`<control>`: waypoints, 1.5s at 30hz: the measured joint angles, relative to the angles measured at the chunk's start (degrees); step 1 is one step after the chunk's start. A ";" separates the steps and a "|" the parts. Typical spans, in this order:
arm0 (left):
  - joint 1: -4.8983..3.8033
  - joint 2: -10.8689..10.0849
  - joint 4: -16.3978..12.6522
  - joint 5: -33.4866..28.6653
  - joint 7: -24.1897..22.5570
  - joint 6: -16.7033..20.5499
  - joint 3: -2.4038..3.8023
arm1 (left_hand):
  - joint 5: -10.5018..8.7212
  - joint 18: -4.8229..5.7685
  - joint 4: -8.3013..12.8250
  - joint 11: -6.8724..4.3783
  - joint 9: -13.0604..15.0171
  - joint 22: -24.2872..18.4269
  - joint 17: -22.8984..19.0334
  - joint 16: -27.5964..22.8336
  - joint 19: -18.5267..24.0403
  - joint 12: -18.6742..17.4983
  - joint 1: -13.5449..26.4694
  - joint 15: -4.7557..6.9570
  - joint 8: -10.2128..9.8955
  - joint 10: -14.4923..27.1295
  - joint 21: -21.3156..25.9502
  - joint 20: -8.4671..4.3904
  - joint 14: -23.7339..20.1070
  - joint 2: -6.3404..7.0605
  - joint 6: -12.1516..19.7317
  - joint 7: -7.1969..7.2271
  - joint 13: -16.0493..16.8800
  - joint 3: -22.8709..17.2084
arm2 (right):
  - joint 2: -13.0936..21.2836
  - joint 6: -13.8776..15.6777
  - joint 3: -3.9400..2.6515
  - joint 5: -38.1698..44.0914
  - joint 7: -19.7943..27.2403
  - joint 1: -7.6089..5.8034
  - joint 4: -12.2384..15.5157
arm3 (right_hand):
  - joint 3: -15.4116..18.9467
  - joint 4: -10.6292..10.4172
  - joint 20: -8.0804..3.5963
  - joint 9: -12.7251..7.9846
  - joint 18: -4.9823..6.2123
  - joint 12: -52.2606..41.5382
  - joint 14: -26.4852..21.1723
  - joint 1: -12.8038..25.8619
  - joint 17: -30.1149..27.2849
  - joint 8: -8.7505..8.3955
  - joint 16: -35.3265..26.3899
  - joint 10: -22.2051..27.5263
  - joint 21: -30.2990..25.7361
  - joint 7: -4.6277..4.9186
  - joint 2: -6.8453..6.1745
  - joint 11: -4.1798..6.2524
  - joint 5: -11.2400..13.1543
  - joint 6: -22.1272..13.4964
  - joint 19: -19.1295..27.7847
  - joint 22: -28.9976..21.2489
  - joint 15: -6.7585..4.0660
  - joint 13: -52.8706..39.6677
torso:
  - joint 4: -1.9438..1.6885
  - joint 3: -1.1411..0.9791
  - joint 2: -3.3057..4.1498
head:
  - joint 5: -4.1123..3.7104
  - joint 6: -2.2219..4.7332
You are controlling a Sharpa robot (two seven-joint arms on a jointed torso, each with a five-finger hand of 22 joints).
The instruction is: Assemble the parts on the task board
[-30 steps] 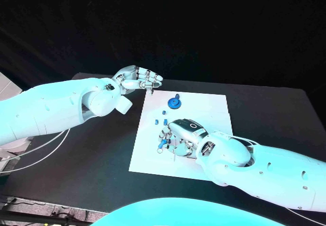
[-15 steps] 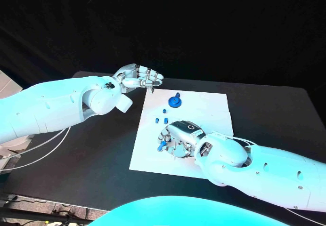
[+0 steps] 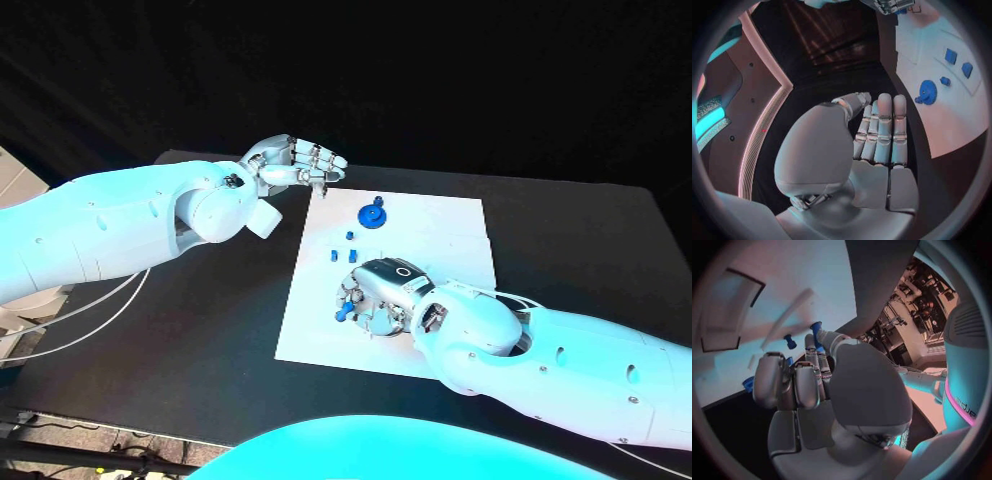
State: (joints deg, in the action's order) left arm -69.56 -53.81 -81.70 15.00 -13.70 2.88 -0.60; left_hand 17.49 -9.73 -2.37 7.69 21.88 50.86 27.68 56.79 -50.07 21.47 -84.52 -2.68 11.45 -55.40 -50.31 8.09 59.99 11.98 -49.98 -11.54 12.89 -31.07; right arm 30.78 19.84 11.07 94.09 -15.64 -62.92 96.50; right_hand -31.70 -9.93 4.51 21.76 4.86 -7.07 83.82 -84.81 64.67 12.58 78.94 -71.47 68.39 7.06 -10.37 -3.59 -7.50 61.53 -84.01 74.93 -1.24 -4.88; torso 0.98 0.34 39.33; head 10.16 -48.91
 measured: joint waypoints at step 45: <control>-0.01 -0.23 -0.05 -0.03 0.33 -0.48 0.00 | 0.00 0.01 0.16 0.00 -0.07 0.00 0.03 0.00 0.00 0.00 0.23 0.00 0.00 0.00 0.00 0.00 0.00 -0.23 0.00 0.00 -0.04 -0.16 | 1.54 2.09 0.17 5.28 -1.72 0.10 2.65 | 14.26 -1.05 1.75 0.88 0.84 -1.92 -0.56 2.34 -7.28 -7.40 -3.56 15.25 -15.37 -0.04 -2.75 -2.40 -0.02 -10.81 2.78 -0.02 2.00 0.76 | 0.03 -0.03 -0.03 | -0.11 0.36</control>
State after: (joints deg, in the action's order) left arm -69.57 -54.04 -81.75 14.97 -13.37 2.40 -0.60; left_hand 17.49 -9.72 -2.21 7.69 21.81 50.86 27.71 56.79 -50.07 21.47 -84.29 -2.68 11.45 -55.40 -50.31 8.09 59.99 11.75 -49.98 -11.54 12.85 -31.23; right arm 32.32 21.93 11.24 99.36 -17.35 -62.82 99.16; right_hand -17.44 -10.98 6.27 22.64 5.70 -9.00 83.26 -82.47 57.40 5.19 75.38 -56.21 53.01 7.02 -13.12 -5.99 -7.52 50.73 -81.22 74.90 0.76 -4.11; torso 1.01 0.31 39.30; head 10.05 -48.55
